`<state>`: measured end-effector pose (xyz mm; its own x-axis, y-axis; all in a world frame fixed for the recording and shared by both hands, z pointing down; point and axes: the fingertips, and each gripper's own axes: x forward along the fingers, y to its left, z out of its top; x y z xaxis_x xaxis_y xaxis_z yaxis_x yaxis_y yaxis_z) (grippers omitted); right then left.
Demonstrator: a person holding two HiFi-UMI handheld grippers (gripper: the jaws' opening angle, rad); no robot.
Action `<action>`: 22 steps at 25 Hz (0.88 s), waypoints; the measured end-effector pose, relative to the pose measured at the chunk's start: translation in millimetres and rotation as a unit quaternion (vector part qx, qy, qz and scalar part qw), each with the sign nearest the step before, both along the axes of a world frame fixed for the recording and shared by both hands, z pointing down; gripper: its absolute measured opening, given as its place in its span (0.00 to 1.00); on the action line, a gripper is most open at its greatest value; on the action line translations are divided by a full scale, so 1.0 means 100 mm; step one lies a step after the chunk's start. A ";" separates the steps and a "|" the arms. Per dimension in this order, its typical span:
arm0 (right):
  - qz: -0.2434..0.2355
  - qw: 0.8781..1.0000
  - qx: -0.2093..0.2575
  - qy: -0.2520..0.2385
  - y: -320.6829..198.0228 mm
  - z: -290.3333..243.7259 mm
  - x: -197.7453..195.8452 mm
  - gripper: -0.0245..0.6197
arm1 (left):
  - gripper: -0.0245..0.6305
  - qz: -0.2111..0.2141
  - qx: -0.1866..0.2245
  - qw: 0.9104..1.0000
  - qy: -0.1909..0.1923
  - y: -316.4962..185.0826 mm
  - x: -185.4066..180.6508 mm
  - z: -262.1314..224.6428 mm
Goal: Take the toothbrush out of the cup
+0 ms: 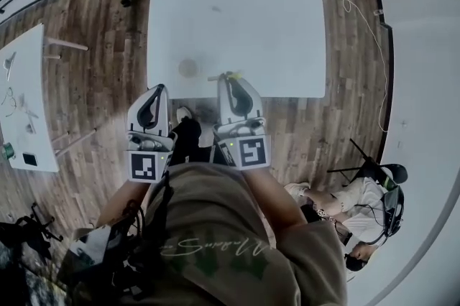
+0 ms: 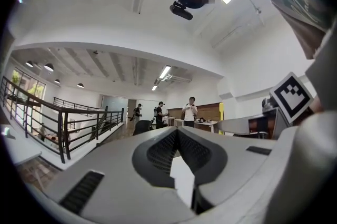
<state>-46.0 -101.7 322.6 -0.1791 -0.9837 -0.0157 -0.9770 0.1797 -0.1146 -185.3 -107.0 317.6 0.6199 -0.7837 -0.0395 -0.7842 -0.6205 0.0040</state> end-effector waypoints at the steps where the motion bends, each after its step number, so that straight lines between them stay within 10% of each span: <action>1: 0.006 1.000 0.002 -0.001 0.04 0.00 0.06 0.08 | 0.05 0.001 0.002 1.000 0.000 0.02 0.05 -0.01; 22: -0.049 0.997 -0.009 -0.062 0.51 0.10 1.58 0.08 | 0.05 -0.041 0.028 0.998 -0.034 0.60 1.84 -0.14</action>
